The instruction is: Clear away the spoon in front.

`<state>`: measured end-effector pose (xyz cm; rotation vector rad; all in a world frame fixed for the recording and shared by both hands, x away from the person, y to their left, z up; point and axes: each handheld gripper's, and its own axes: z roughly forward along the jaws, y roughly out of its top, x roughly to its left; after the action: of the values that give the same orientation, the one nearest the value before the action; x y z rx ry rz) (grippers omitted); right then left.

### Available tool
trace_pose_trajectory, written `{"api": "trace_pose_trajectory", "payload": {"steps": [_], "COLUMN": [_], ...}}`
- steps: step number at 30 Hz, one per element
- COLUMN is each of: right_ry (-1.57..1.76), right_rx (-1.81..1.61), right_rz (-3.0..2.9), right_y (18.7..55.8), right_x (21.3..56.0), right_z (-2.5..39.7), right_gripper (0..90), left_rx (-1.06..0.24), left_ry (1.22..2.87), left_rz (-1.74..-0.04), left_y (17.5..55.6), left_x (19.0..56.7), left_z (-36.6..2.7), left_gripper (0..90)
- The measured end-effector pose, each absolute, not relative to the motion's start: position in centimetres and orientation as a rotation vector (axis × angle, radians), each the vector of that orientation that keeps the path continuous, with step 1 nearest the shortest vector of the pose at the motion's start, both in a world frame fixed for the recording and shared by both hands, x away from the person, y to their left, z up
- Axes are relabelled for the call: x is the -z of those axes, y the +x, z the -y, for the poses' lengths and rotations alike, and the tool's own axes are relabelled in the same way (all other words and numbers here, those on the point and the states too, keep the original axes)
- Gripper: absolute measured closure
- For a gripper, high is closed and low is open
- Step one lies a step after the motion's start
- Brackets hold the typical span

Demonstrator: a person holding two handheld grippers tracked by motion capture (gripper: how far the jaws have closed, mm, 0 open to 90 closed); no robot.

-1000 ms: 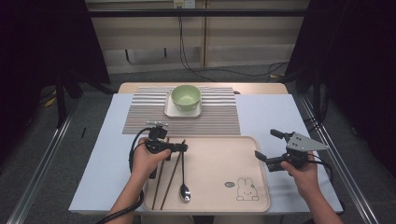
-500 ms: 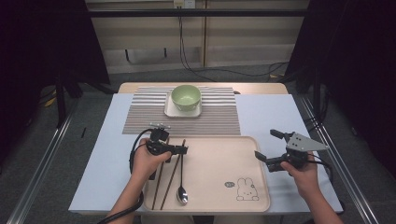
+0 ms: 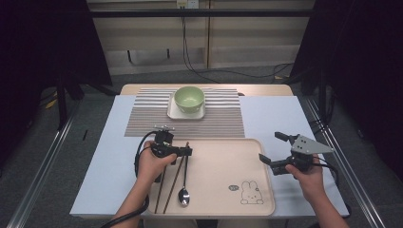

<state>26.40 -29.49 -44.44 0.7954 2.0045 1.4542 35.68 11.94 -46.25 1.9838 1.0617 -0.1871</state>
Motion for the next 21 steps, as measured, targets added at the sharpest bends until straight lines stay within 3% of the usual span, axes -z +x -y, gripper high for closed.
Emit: {"api": "trace_pose_trajectory", "payload": {"steps": [21], "right_ry": [0.792], "right_rx": [-1.456], "right_rz": [-2.005], "right_y": [26.41], "right_x": [44.42], "right_z": [29.49], "right_gripper": [1.8], "left_rx": [0.167], "left_ry": [2.010], "left_rz": [-1.070], "left_y": [35.53], "left_x": [47.13], "left_z": [-11.17], "left_gripper": [78.5]}}
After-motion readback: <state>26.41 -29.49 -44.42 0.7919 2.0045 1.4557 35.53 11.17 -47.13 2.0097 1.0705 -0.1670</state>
